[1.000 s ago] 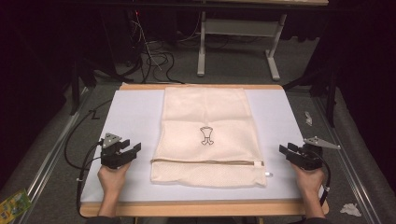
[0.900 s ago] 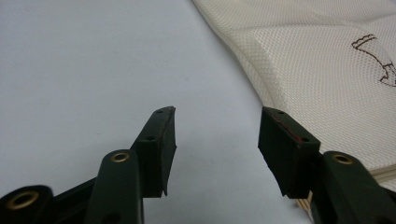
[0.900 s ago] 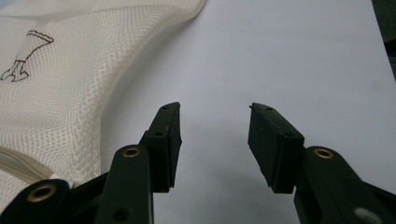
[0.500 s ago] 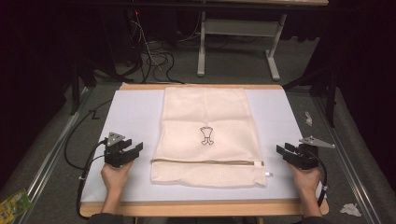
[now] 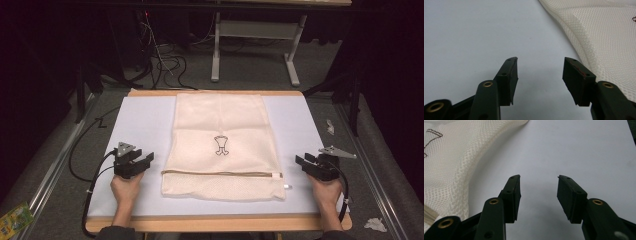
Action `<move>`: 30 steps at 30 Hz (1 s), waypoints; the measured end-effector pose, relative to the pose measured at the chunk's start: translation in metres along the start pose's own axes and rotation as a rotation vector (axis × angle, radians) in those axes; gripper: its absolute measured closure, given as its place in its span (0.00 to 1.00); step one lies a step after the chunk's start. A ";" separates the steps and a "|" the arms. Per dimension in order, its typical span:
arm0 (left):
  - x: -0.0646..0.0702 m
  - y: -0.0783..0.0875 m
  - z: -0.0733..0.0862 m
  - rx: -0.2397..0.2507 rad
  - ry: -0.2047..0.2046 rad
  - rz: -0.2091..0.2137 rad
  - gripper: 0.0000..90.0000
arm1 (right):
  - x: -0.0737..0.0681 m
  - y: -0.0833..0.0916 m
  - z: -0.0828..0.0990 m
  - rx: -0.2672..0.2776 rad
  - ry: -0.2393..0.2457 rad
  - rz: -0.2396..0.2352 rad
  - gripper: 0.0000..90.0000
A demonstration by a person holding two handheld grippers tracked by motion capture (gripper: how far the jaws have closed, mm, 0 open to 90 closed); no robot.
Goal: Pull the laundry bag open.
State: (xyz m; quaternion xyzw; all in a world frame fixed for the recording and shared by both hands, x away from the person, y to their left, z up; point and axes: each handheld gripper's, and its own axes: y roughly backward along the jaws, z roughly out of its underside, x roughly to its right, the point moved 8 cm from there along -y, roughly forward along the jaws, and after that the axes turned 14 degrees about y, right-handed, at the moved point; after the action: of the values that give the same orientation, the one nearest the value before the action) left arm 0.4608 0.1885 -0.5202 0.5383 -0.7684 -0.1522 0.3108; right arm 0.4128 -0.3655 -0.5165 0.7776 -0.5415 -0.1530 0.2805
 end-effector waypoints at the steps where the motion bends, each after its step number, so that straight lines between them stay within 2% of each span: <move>1: 0.000 -0.001 0.000 0.003 -0.001 -0.004 0.51 | 0.000 -0.001 0.000 -0.001 0.001 0.001 0.60; 11: -0.003 -0.005 0.001 0.012 -0.031 -0.039 0.51 | -0.002 -0.005 0.001 0.002 0.001 0.011 0.60; 18: -0.004 -0.008 0.003 0.011 -0.031 -0.042 0.51 | -0.002 -0.005 0.002 0.024 0.007 0.024 0.58; 23: -0.003 -0.009 0.004 0.008 -0.040 -0.047 0.50 | -0.001 -0.005 0.002 0.030 -0.002 0.026 0.57; 25: -0.003 -0.009 0.005 0.007 -0.041 -0.046 0.48 | 0.000 -0.005 0.003 0.027 -0.022 0.027 0.55; 30: -0.003 -0.010 0.006 0.006 -0.048 -0.052 0.45 | 0.000 -0.004 0.003 0.037 -0.017 0.055 0.53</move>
State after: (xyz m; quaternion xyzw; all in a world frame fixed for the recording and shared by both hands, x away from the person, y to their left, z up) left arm 0.4647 0.1870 -0.5311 0.5551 -0.7619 -0.1706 0.2867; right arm 0.4140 -0.3654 -0.5218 0.7661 -0.5678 -0.1416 0.2658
